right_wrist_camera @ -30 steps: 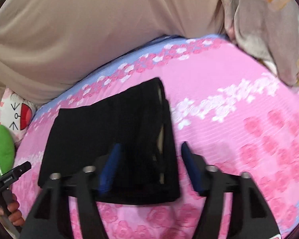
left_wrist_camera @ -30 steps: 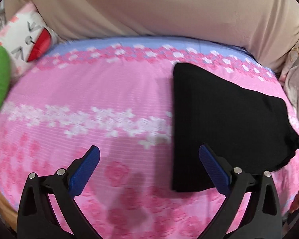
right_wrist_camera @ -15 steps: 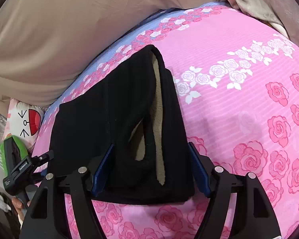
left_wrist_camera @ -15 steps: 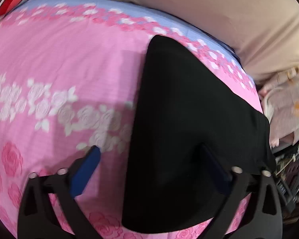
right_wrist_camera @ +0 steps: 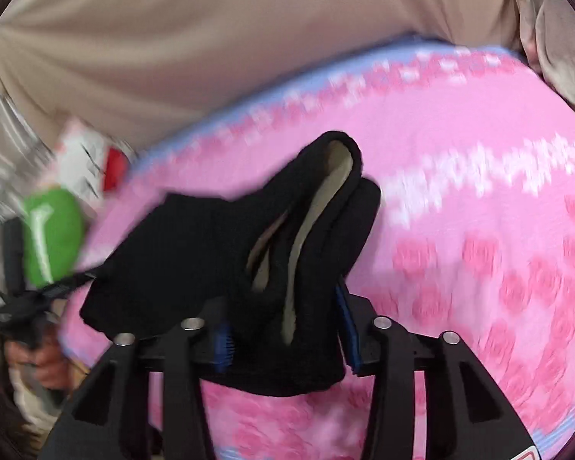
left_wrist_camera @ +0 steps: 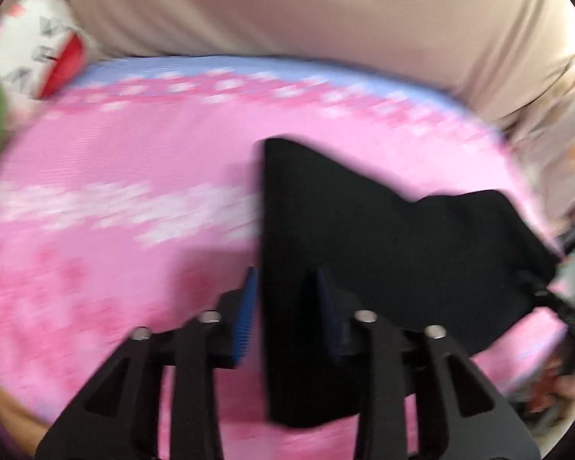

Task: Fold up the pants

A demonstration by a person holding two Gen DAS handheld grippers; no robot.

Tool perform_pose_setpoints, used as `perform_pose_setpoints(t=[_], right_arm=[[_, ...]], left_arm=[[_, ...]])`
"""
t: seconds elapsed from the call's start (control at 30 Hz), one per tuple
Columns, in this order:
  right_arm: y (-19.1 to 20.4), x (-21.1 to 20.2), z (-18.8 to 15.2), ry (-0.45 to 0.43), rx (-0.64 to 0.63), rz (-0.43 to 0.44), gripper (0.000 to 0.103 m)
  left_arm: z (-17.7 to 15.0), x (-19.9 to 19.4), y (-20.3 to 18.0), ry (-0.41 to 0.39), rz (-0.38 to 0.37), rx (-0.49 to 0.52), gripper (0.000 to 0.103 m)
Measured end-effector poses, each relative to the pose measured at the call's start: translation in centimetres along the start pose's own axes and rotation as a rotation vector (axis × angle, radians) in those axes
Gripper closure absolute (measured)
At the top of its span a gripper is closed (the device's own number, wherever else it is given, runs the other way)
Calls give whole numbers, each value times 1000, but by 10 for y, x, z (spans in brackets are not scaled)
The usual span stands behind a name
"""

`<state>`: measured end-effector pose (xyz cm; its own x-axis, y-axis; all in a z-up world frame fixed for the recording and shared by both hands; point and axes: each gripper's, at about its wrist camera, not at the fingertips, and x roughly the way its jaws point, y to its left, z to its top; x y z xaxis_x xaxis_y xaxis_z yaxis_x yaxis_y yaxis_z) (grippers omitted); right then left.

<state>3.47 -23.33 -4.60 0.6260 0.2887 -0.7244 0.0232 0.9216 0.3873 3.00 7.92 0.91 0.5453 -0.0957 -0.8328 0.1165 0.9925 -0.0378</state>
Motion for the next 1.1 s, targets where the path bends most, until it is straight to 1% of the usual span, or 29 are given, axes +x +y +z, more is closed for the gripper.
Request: perform_pose_setpoints(t=[0.03,0.07,0.13,0.17,0.2,0.23,0.27,0.3,0.33,0.37,0.4,0.43,0.5,0.53,0.57,0.6,0.63,0.7,0.77,0.8,0.93,1.0,1.07,1.1], right_arm=[[-1,4,-6,10,4,-68,47],[-4,2,-10,3,21,-99,47],[-5,-14,-10,-47,44,-91,46],[0,-24,-6,-76,28,-85,43],[7,-31,-1,-101,-5,-83,36],[10,-34,2,-120,-28,-92,31],[17,-34,6,-130,-59,-125,30],[20,-29,9,-120,-78,-148,30],[22,-24,10,-108,-85,-163,31],[21,-18,8,-87,-87,-161,35],[20,-10,6,-45,-87,-132,61],[18,-5,5,-11,-87,-126,79],[13,1,9,21,-93,-116,81],[12,2,11,26,-93,-111,82],[8,1,14,32,-77,-80,82],[5,-2,16,39,-63,-47,78],[2,-3,17,50,-45,-24,77],[-9,-6,15,70,-6,8,74],[-16,-11,8,68,19,51,69],[-17,-11,6,74,18,56,65],[-12,-1,4,106,-20,34,65],[-11,1,7,122,-27,28,65],[-15,-7,9,104,-7,39,53],[-19,-12,9,95,-3,37,50]], left_arm=[[-5,0,1,-4,72,10,60],[-11,-2,1,-17,130,22,57],[-15,-12,-4,-53,149,27,30],[-16,-20,-9,-87,141,32,25],[-18,-27,-16,-120,143,46,19],[-17,-34,-29,-167,160,75,18],[-15,-38,-41,-202,179,110,17],[-16,-41,-60,-233,201,156,14],[-17,-42,-69,-244,202,179,12],[-16,-42,-78,-253,181,207,11],[-18,-45,-86,-254,150,230,9],[-22,-46,-95,-245,102,267,8],[-30,-47,-110,-227,5,328,7],[-34,-48,-115,-216,-26,348,7],[-36,-47,-120,-204,-60,364,7],[-38,-46,-124,-195,-85,373,7],[-41,-44,-129,-184,-105,387,7],[-45,-39,-137,-177,-105,407,7],[-48,-35,-145,-170,-104,429,7],[-49,-32,-149,-164,-107,441,7],[-57,-26,-168,-151,-125,477,7],[-59,-22,-178,-152,-119,506,7],[-63,-23,-185,-167,-113,533,7],[-65,-24,-186,-169,-114,542,7]])
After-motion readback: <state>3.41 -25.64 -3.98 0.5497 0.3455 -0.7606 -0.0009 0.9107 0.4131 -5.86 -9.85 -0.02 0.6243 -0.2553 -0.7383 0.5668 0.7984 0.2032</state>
